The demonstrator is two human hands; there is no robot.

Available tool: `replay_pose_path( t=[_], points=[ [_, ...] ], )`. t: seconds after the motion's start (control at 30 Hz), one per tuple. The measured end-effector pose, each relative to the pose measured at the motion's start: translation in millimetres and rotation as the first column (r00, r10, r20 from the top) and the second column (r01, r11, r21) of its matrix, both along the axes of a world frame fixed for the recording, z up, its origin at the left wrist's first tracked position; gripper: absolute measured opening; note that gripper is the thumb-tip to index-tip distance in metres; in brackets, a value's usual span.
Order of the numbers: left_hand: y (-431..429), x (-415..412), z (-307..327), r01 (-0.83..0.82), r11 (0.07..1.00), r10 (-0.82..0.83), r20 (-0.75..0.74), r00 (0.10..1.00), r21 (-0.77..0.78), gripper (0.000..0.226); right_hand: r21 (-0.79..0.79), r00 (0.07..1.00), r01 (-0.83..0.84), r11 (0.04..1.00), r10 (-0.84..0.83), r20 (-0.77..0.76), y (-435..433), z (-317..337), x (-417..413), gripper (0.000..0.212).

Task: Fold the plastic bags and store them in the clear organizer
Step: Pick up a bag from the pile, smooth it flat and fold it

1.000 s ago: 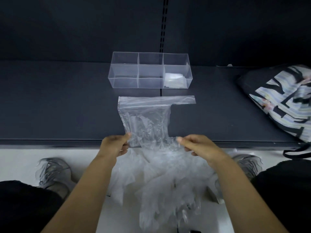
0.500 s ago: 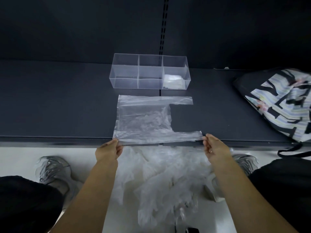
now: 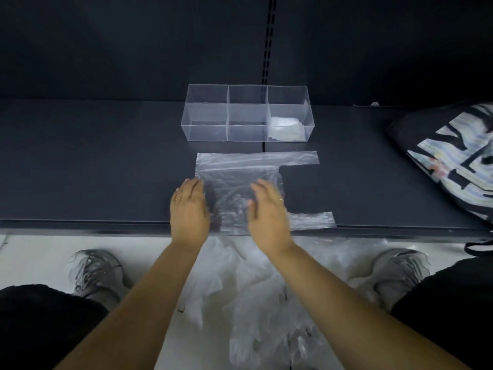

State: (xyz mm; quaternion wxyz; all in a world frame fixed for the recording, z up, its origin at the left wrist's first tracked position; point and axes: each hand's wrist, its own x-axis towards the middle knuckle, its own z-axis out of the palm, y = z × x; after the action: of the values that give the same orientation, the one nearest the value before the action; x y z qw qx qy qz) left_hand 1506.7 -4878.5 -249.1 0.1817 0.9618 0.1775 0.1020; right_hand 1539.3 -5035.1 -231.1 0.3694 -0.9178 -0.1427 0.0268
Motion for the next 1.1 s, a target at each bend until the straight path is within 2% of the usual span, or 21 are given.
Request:
replay_pose_path(
  t=[0.07,0.17,0.27,0.33,0.57,0.63,0.7,0.77,0.83,0.9,0.97,1.03,1.1],
  points=[
    [14,12,-15,0.13,0.986,-0.11,-0.192,0.975,0.099,0.054,-0.086,0.986,-0.169,0.982,0.168,-0.017,45,-9,-3,0.047],
    [31,9,-40,0.274,0.925,-0.145,-0.421,0.896,0.264,0.07,-0.245,0.975,-0.223,0.944,0.216,-0.058,83,-32,1,0.053],
    [36,4,-52,0.251,0.944,-0.166,-0.354,0.92,0.212,0.064,-0.452,0.977,-0.211,0.867,0.193,-0.086,63,-58,7,0.063],
    [36,6,-56,0.228,0.952,-0.154,-0.327,0.932,0.202,0.072,-0.549,0.98,-0.191,0.814,0.188,-0.063,27,-71,11,0.068],
    [34,4,-53,0.236,0.949,-0.149,-0.361,0.92,0.209,0.078,-0.587,0.985,0.17,0.792,-0.159,0.071,-106,-64,30,0.074],
    [31,3,-47,0.241,0.948,-0.151,-0.372,0.916,0.208,0.077,-0.603,0.965,0.231,0.764,-0.261,0.038,-118,-61,37,0.071],
    [30,6,-37,0.218,0.958,-0.156,-0.302,0.94,0.184,0.073,-0.589,0.949,0.265,0.763,-0.314,0.02,-103,-55,47,0.068],
    [28,18,-26,0.202,0.97,-0.183,-0.135,0.974,0.138,0.063,-0.506,0.971,0.228,0.832,-0.233,0.054,-62,-45,56,0.065],
    [28,40,-23,0.215,0.969,-0.209,-0.06,0.976,0.119,0.052,-0.385,0.997,0.051,0.922,-0.025,0.072,-5,-35,65,0.06],
    [30,60,-24,0.27,0.957,-0.252,-0.157,0.955,0.102,0.052,-0.31,0.982,-0.162,0.937,0.183,0.041,50,-29,69,0.057],
    [35,71,-36,0.312,0.941,-0.266,-0.277,0.923,0.134,0.06,-0.326,0.958,-0.272,0.906,0.288,0.002,86,-31,76,0.056],
    [42,74,-47,0.305,0.935,-0.233,-0.334,0.913,0.181,0.062,-0.403,0.95,-0.305,0.863,0.306,-0.063,90,-43,88,0.058],
    [45,73,-54,0.275,0.944,-0.213,-0.301,0.93,0.182,0.061,-0.487,0.957,-0.286,0.825,0.275,-0.096,67,-57,102,0.065]
  ],
)
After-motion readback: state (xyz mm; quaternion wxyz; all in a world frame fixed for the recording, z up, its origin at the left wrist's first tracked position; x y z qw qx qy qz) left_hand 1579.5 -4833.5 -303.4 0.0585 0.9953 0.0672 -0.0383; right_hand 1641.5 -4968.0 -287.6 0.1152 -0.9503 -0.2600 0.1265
